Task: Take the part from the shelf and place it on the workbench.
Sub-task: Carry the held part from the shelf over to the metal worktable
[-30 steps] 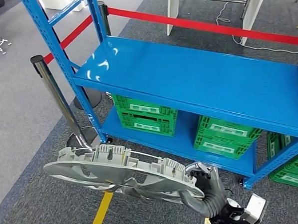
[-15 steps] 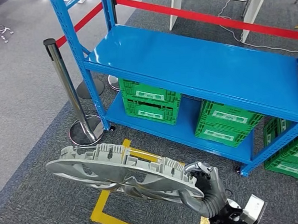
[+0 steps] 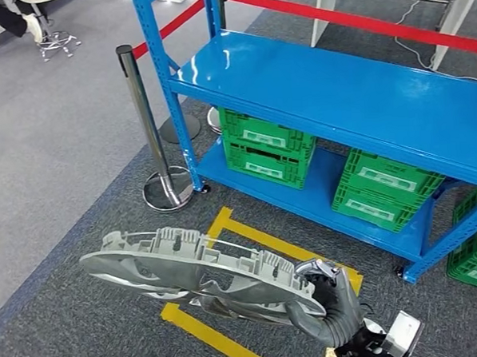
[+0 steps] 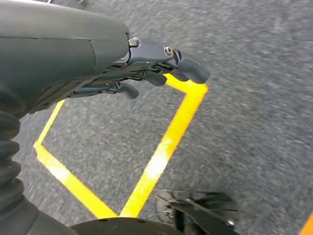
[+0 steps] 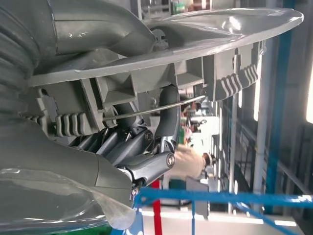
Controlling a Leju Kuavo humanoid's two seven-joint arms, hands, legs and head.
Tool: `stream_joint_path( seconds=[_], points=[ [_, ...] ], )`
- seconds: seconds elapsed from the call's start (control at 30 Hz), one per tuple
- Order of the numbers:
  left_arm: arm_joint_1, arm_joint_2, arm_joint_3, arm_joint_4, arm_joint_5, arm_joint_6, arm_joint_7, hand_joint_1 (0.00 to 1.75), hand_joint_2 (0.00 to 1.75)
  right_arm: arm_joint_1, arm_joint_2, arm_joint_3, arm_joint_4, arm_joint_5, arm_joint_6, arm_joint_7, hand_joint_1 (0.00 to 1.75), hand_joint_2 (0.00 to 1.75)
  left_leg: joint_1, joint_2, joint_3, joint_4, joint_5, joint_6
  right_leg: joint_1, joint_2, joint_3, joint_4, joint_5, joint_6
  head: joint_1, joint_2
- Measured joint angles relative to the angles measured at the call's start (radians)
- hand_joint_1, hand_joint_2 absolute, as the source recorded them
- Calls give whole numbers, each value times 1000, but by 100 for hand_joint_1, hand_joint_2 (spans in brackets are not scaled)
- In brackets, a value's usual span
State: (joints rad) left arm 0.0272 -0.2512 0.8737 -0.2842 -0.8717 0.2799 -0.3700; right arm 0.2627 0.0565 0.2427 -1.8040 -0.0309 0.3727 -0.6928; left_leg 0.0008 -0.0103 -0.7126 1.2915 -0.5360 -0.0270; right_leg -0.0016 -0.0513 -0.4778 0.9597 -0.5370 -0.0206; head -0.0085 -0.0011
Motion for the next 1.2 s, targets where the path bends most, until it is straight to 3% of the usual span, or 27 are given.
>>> stream_joint_path(
  seconds=[0.03, 0.07, 0.13, 0.2, 0.23, 0.27, 0.33, 0.4, 0.43, 0.47, 0.5, 0.57, 0.6, 0.63, 0.7, 0.77, 0.83, 0.9, 0.93, 0.97, 1.0, 1.03, 1.07, 1.13, 1.2],
  points=[
    [1, 0, 2, 0, -1, -1, -1, 0, 175, 0, 0, 0, 0, 1, 0, 0, 175, 175, 0, 4, 35, -35, 20, 4, 2, -12, -5, 1, 5, 1, 0, 0],
    [2, 0, 3, 0, -2, -1, -2, 0, 175, 0, 0, 0, 0, 1, 0, 0, 175, 175, -3, 14, 87, -102, 40, 10, 4, -22, -8, 1, 10, 2, 0, 0],
    [2, 0, 7, -1, -5, -1, -3, 0, 175, 0, 0, 0, 0, 1, -1, 0, 175, 175, -13, 52, 186, -257, 51, 28, 7, -41, -12, 2, 18, 9, 1, 0],
    [1, 1, 11, -1, -7, -1, -6, 0, 175, 0, 0, 1, 0, 2, -2, 0, 175, 175, -25, 72, 220, -328, 46, 42, 7, -60, -20, 4, 27, 19, 1, 0],
    [2, 1, 13, -1, -7, -1, -7, 0, 175, 0, 0, 2, 0, 2, -2, 0, 175, 175, -27, 66, 219, -338, 49, 47, 7, -69, -22, 3, 30, 24, 1, 0],
    [4, 1, 14, -1, -7, -1, -7, 0, 175, -2, 0, 3, 0, 4, -2, 0, 175, 175, -26, 57, 218, -344, 54, 51, 5, -64, -25, 5, 27, 29, 1, 0],
    [4, 1, 15, -2, -8, -1, -9, 0, 175, -3, 0, 4, -1, 5, -3, -1, 175, 175, -18, 41, 217, -356, 65, 61, 1, -16, -48, 49, -7, 36, 3, 0],
    [0, -1, 16, -2, -12, -2, -12, 0, 175, -1, 0, 3, -2, 6, -3, -1, 175, 175, -14, 22, 212, -358, 72, 66, -3, 37, -109, 176, -71, 44, 6, 0],
    [-2, -1, 16, -2, -15, -2, -13, 0, 175, 0, 0, 3, -2, 7, -4, -1, 175, 175, -14, 12, 209, -357, 73, 67, -5, 46, -144, 249, -96, 47, 8, 0],
    [-2, -2, 17, -2, -17, -2, -14, 0, 175, 2, -1, 3, -1, 8, -4, -1, 175, 175, -13, 1, 208, -355, 73, 67, -6, 49, -167, 296, -104, 51, 8, 0],
    [-3, -2, 18, -2, -18, -2, -14, 0, 175, 3, -2, 3, -1, 9, -4, 0, 175, 175, -12, -10, 207, -352, 73, 66, -9, 50, -173, 305, -91, 55, 8, 0],
    [-3, -3, 20, -2, -19, -2, -14, 0, 175, 3, -3, 3, -1, 10, -5, 0, 175, 175, -8, -36, 206, -338, 69, 59, -16, 59, -130, 208, -17, 62, 8, 0],
    [-3, -2, 21, -2, -19, -2, -14, 0, 175, 3, -3, 3, -1, 10, -5, 0, 175, 175, -6, -49, 202, -329, 64, 53, -21, 78, -100, 144, 11, 66, 8, 0],
    [-5, -2, 22, -2, -19, -2, -14, 0, 175, 3, -3, 3, -1, 10, -6, 0, 175, 175, -5, -60, 194, -315, 60, 47, -25, 98, -75, 89, 26, 67, 9, 0],
    [-7, -2, 23, -2, -19, -2, -14, 0, 175, 3, -4, 3, -2, 11, -8, -1, 175, 175, -3, -80, 172, -294, 57, 35, -26, 124, -58, 55, 19, 60, 9, 0],
    [-5, -2, 25, -2, -19, -1, -14, 0, 175, 3, -5, 4, -2, 11, -10, 0, 175, 175, 0, -95, 156, -286, 60, 25, -25, 107, -60, 58, 20, 47, 9, 0],
    [-3, -3, 29, -2, -19, -1, -14, 0, 175, 3, -5, 4, -3, 11, -11, 0, 175, 175, -2, -66, 135, -248, 36, 15, -27, 84, -62, 57, 23, 35, 4, 0],
    [-6, -3, 33, -2, -19, -1, -14, 0, 175, 3, -5, 4, -3, 11, -11, -1, 175, 175, -2, -17, 80, -129, -26, 6, -24, 56, -62, 56, 23, 28, -3, 0],
    [-7, -3, 34, -2, -19, -1, -14, 0, 175, 4, -5, 4, -3, 11, -11, -1, 175, 175, 0, -5, 47, -56, -57, 2, -22, 41, -63, 56, 22, 27, -4, 0],
    [-8, -3, 35, -2, -19, -1, -14, 0, 175, 4, -5, 4, -2, 11, -11, -1, 175, 175, 2, 0, 23, -3, -73, 1, -20, 26, -63, 56, 21, 26, -4, 0],
    [-7, -3, 35, -2, -19, -1, -14, 0, 175, 4, -5, 4, -2, 11, -11, 0, 175, 175, 2, 2, 16, 15, -70, 1, -19, 13, -63, 57, 21, 25, -4, 0],
    [-6, -3, 36, -2, -19, -1, -14, 0, 175, 4, -5, 4, -2, 11, -11, 0, 175, 175, 3, 4, 31, -10, -47, 3, -18, 0, -62, 57, 21, 25, -4, 0],
    [-5, -3, 37, -2, -20, -1, -14, 0, 175, 3, -5, 4, -2, 11, -11, 0, 175, 175, 2, 10, 64, -74, -11, 6, -18, -11, -61, 57, 20, 26, -4, 0],
    [-5, -3, 38, -2, -20, -1, -14, 0, 175, 2, -5, 4, -3, 11, -11, 0, 175, 175, -5, 45, 136, -219, 43, 16, -16, -31, -59, 56, 19, 28, -4, 0],
    [-8, -4, 38, -2, -20, -1, -14, 0, 175, 2, -5, 4, -3, 11, -11, 0, 175, 175, -14, 68, 162, -280, 53, 25, -13, -43, -61, 56, 20, 32, -3, 0]
  ],
)
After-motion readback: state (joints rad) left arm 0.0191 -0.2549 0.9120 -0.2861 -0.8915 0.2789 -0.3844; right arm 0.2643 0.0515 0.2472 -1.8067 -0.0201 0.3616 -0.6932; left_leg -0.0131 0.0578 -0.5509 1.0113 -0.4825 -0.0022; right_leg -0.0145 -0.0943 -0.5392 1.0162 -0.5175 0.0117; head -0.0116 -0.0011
